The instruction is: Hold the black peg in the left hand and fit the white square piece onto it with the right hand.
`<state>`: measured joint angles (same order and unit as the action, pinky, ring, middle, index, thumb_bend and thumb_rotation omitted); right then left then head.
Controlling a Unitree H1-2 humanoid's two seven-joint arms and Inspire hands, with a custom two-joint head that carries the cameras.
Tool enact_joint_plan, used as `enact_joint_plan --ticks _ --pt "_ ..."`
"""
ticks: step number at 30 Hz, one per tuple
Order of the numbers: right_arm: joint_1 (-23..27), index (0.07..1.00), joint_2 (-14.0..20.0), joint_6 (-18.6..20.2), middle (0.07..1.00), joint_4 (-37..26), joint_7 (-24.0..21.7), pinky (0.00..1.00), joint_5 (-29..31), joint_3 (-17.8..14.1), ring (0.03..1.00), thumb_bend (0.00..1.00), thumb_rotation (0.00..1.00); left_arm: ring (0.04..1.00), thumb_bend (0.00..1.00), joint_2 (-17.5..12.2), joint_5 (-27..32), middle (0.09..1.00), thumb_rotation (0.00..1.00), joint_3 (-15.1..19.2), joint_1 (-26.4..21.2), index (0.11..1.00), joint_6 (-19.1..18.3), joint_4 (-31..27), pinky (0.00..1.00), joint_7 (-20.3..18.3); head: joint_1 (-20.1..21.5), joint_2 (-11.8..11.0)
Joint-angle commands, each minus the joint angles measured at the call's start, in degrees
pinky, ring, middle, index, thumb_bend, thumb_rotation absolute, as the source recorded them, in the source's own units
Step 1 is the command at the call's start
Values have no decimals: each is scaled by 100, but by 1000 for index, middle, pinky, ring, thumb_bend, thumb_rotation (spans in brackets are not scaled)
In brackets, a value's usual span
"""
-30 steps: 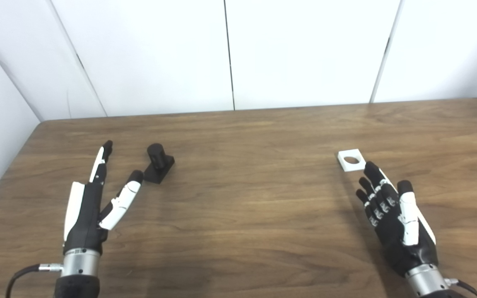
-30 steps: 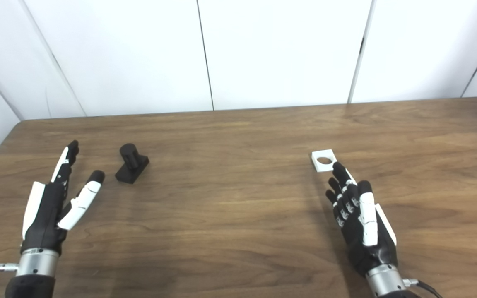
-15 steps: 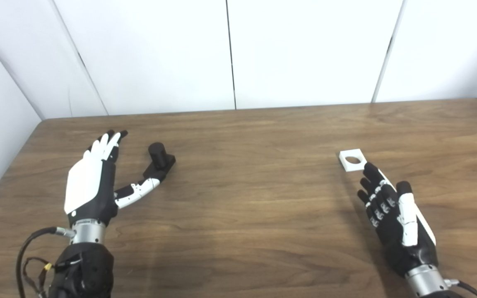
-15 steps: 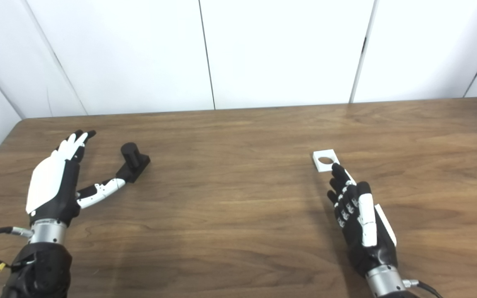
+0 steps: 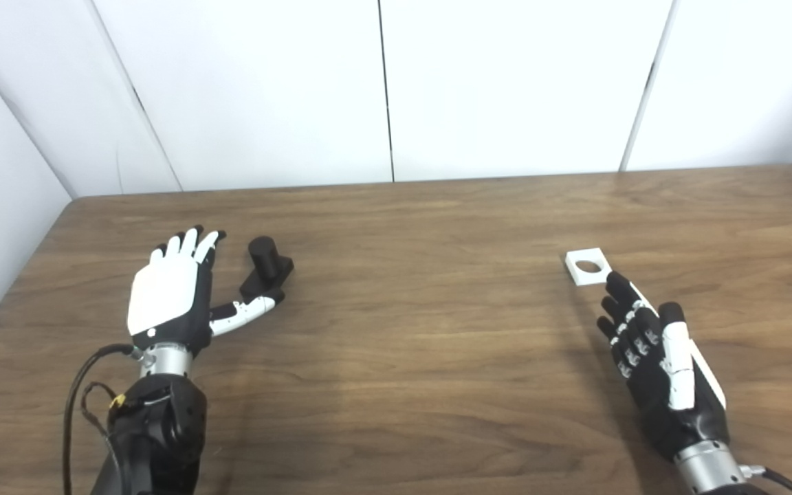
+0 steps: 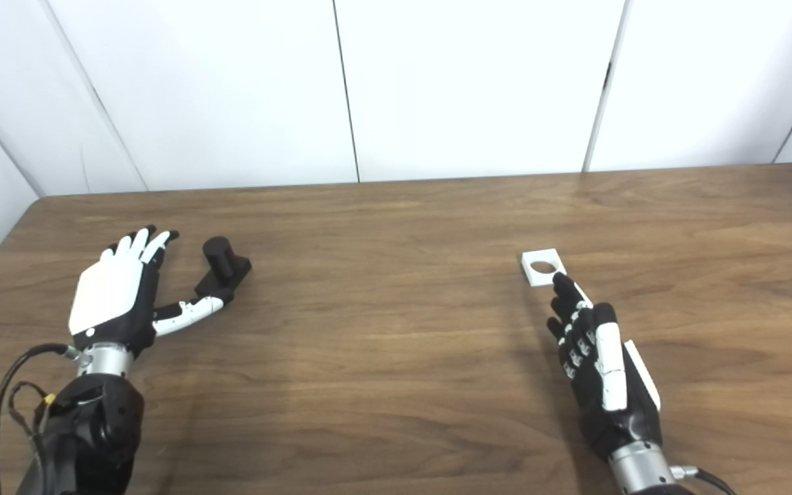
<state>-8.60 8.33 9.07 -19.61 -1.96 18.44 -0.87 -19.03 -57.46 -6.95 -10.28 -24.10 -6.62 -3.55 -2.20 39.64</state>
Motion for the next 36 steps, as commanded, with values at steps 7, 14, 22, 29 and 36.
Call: enact_joint_plan --ticks 7,14,22,29,36 --pt "45 937 -298 -214 991 -133 14 1000 11 -18 1000 611 1000 1000 886 -68 -385 1000 708 -126 -519 860 -214 439 1000 151 13 -8" --pt "39 935 -288 -226 994 -122 10 997 23 -36 1000 614 1000 1000 886 -48 -383 988 696 -181 -639 814 -207 795 1000 336 31 -41" --pt "31 934 -310 -245 991 -98 7 994 24 -21 1000 614 1000 1000 862 -39 -351 991 642 -276 -759 777 -137 1036 1000 554 60 -56" --pt "1 930 -344 -259 986 -122 32 1000 15 -18 1000 612 1000 1000 856 -39 -388 985 643 -423 -849 752 -148 1262 1000 725 86 -63" --pt "-22 926 -346 -307 984 -71 41 990 -26 -17 1000 617 1000 1000 860 -23 -352 987 656 -494 -909 753 -188 1361 1000 744 96 -69"
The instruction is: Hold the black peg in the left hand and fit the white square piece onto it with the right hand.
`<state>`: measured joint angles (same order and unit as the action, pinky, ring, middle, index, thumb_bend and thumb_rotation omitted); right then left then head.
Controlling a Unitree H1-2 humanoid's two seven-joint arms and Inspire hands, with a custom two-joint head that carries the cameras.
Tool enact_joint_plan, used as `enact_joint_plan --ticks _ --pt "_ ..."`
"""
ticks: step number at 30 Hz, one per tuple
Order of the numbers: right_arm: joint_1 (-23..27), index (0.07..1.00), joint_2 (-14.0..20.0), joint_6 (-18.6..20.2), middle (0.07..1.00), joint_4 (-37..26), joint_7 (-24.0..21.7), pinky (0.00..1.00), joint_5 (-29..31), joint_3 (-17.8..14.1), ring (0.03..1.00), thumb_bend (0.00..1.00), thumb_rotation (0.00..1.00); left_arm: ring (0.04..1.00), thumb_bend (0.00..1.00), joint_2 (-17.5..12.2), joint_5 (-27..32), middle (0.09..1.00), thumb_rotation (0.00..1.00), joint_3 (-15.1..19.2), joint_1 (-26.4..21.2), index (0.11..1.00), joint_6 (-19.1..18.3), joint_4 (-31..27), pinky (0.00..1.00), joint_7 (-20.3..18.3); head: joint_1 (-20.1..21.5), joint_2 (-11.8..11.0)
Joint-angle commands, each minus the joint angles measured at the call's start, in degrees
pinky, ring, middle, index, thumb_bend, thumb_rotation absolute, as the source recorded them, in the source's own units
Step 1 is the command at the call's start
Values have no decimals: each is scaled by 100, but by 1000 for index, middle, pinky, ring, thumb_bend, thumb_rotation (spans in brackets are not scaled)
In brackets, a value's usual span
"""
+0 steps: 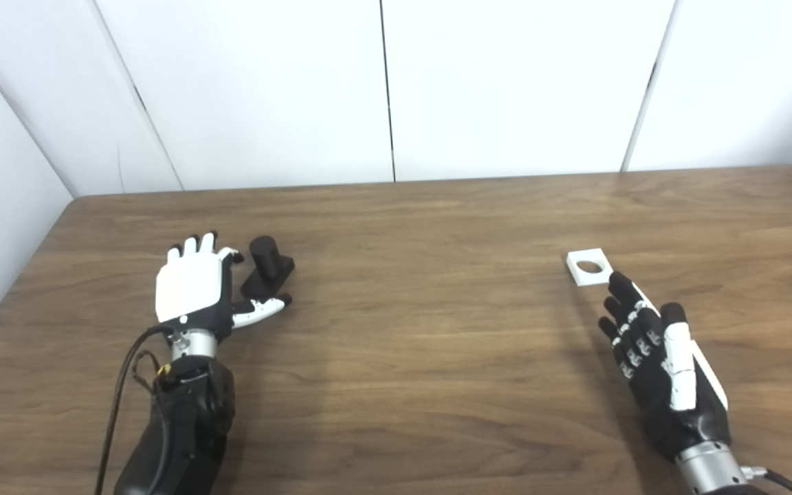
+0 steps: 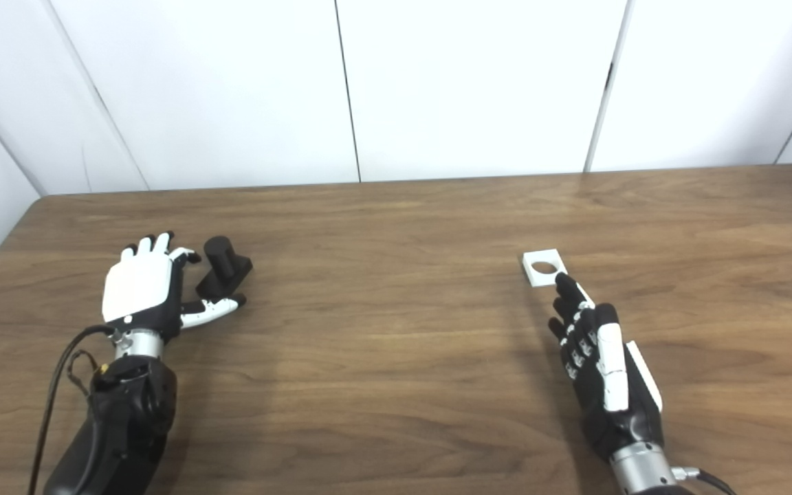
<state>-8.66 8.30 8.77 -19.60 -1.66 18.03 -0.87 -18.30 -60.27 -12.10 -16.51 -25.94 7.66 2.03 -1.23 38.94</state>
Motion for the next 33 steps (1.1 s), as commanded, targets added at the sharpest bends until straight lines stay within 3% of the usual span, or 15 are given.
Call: enact_joint_plan --ticks 1,14,23,33 --pt "-21 923 -346 -286 982 -61 8 989 29 -20 999 617 1000 1000 860 -92 -67 987 658 14 -296 754 -3 -52 1000 190 -1 1" --pt "-36 924 -308 -310 984 -71 3 986 56 -50 1000 613 1000 1000 828 -20 68 977 649 -31 -388 726 -2 189 1000 223 7 -10" --pt "-37 927 -276 -312 986 -64 -28 988 96 -59 1000 618 1000 1000 722 -13 172 935 515 -38 -393 625 -49 232 1000 313 1 -16" --pt "-63 931 -263 -303 986 -84 -33 983 81 -49 999 624 1000 1000 670 11 256 903 402 -20 -371 552 -20 232 1000 444 -9 -12"
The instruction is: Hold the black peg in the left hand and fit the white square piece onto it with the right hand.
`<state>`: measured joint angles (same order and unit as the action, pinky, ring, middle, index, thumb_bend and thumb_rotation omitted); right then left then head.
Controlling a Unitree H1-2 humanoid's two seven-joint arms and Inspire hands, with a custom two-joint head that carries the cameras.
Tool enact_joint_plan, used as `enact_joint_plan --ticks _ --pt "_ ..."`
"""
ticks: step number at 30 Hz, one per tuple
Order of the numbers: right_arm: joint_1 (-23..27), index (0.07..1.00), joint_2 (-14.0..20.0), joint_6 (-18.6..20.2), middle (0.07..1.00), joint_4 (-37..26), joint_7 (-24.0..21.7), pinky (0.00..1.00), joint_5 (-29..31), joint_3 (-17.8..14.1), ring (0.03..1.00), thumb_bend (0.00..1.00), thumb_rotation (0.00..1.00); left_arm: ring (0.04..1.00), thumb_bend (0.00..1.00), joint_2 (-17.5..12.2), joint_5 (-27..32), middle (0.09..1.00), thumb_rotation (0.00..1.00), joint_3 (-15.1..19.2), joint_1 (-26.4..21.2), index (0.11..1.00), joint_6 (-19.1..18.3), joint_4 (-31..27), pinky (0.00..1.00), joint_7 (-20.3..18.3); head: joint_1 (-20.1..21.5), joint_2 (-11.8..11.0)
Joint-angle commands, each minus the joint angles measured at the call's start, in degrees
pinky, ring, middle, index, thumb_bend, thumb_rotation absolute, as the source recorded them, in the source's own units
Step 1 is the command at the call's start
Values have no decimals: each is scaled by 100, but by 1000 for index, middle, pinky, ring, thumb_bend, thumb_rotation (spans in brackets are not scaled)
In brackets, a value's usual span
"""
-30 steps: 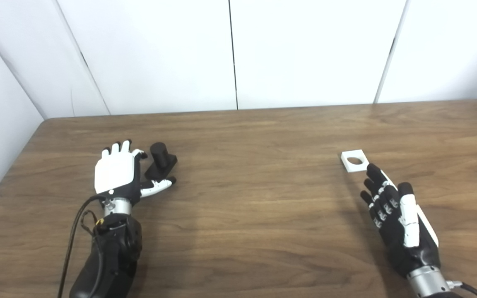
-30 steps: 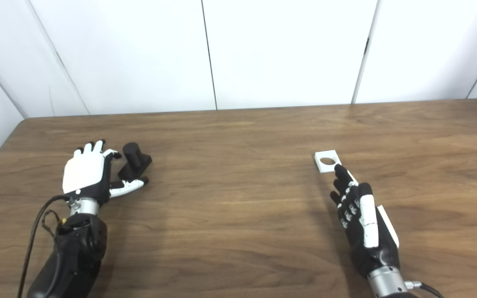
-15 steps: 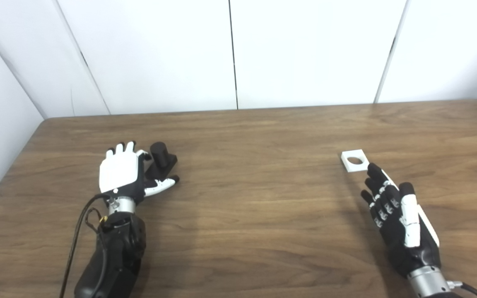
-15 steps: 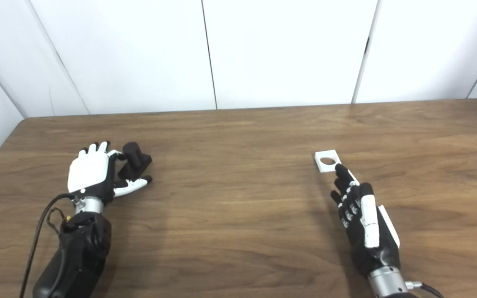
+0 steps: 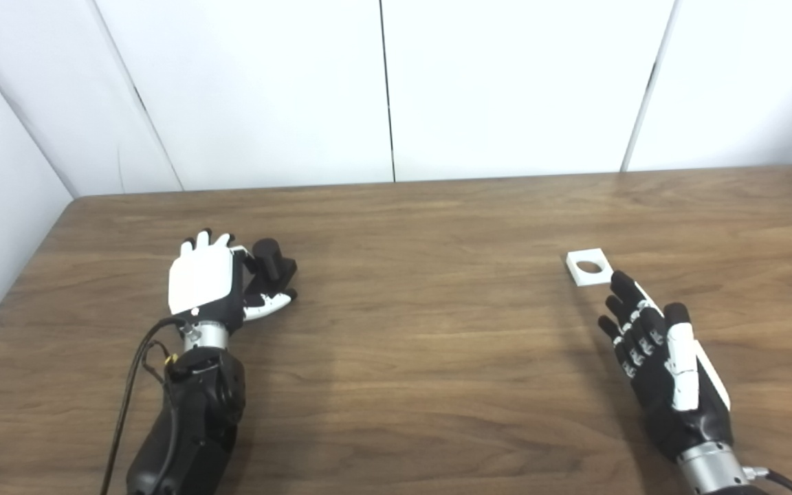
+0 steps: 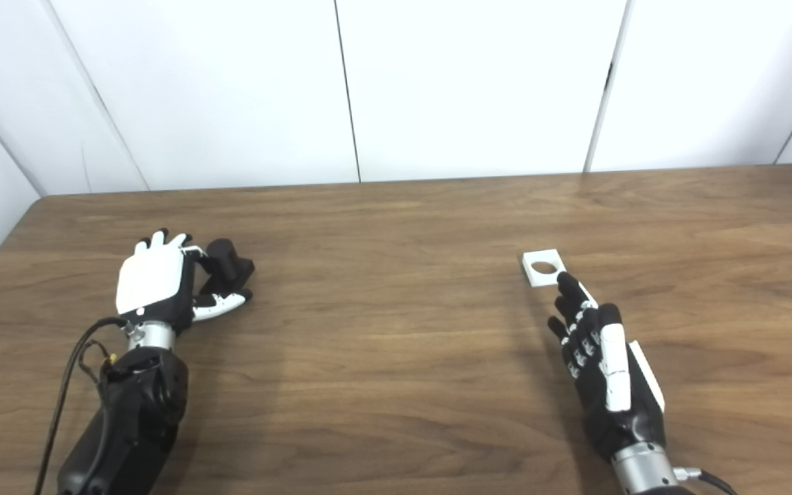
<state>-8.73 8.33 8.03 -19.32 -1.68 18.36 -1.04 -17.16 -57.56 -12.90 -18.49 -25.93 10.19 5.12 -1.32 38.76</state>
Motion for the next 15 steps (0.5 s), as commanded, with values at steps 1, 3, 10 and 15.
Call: enact_joint_plan --ticks 1,3,10,15 --pt "-58 931 -264 -231 985 -114 -34 983 50 -33 998 623 1000 999 666 -97 8 899 389 65 -169 548 -4 -13 1000 167 -1 6" --pt "-60 933 -260 -229 983 -119 -37 986 60 -37 999 622 1000 999 658 -96 50 896 351 68 -166 543 8 -16 1000 180 -10 9" --pt "-62 934 -235 -282 987 -91 -79 997 98 -50 1000 617 1000 994 567 -77 262 883 143 102 -136 504 135 9 1000 389 -7 5" --pt "-67 937 -220 -272 986 -101 -87 998 109 -66 1000 611 1000 994 512 -76 327 878 76 95 -118 488 178 29 1000 502 -7 9"
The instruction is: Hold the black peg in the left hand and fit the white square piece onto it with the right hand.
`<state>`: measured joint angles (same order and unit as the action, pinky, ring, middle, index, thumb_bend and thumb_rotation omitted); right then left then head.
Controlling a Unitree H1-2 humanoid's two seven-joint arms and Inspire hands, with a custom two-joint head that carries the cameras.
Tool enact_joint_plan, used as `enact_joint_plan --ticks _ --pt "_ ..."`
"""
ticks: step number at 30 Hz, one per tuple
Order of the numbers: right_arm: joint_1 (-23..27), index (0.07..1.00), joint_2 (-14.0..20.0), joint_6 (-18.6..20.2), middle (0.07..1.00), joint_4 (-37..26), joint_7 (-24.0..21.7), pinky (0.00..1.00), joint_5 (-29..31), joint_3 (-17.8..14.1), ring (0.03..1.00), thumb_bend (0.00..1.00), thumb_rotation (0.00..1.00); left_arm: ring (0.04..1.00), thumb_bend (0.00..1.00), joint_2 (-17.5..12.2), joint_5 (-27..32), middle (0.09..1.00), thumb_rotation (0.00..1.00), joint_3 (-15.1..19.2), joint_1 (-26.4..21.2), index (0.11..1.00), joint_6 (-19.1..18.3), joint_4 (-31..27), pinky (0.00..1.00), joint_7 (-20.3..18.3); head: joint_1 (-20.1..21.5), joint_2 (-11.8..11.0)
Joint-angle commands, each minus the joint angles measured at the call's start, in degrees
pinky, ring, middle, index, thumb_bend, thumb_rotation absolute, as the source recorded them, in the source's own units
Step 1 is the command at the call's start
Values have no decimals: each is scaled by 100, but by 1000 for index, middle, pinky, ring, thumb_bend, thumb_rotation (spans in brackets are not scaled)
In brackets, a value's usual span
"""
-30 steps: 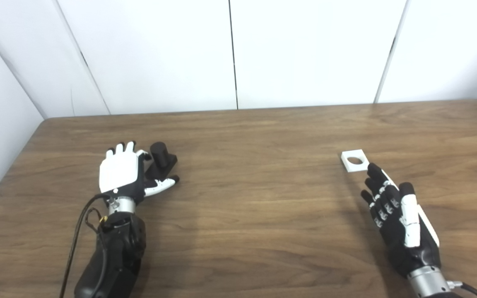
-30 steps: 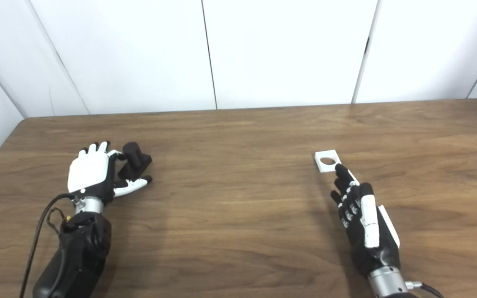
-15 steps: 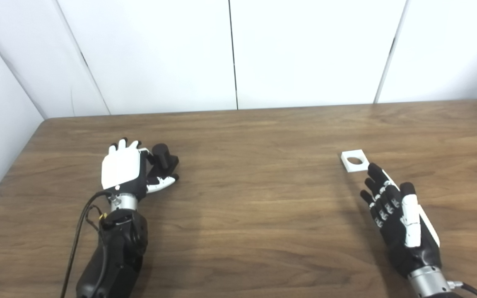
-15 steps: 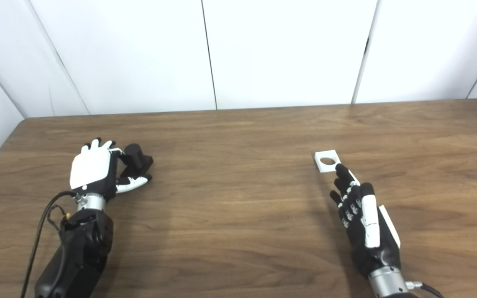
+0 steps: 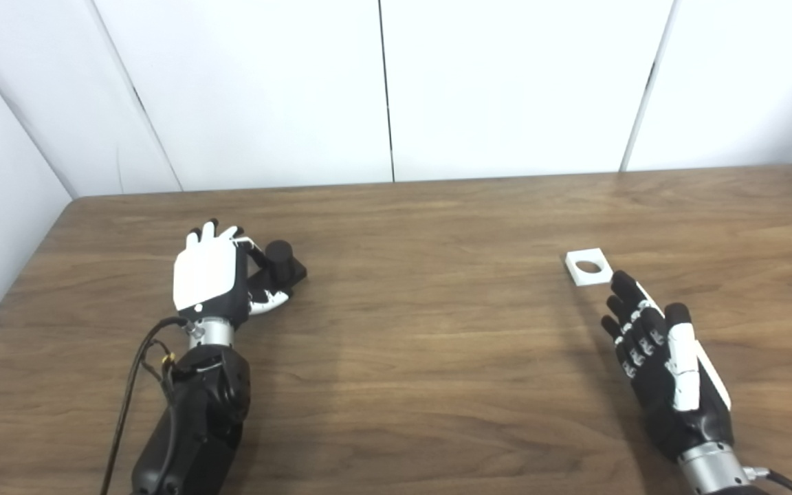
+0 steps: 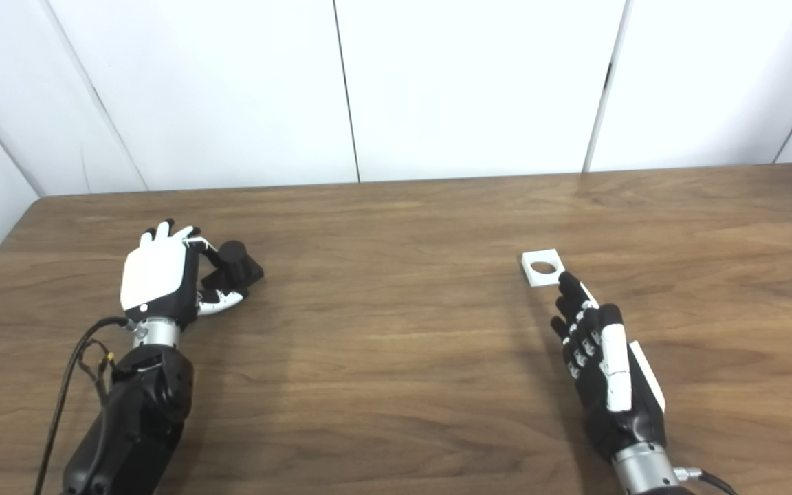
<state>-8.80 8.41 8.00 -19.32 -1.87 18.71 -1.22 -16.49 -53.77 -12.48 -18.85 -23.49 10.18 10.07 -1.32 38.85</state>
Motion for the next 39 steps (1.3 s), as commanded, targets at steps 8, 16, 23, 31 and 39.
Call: enact_joint_plan --ticks 8,16,23,31,39 --pt "-61 935 -229 -261 984 -121 -69 996 79 -67 1000 617 1000 991 511 -129 95 870 68 61 -43 486 11 -14 1000 93 7 7" --pt "-59 937 -212 -274 988 -105 -87 999 72 -69 1000 612 1000 984 511 -32 367 865 67 105 67 486 -22 -379 1000 -93 1 16" --pt "-50 932 -233 -236 984 -123 -61 999 58 -58 1000 616 1000 987 509 167 803 866 67 165 282 485 -25 -1004 1000 -442 14 31" --pt "-37 935 -234 -235 988 -104 -59 1000 33 -47 1000 612 1000 979 506 260 882 863 73 -12 566 485 -62 -1694 969 -1010 3 53" --pt "3 935 -281 -229 986 -83 -26 1000 -12 -17 1000 601 1000 969 506 213 552 862 75 -419 948 487 170 -2147 963 -1143 20 72"
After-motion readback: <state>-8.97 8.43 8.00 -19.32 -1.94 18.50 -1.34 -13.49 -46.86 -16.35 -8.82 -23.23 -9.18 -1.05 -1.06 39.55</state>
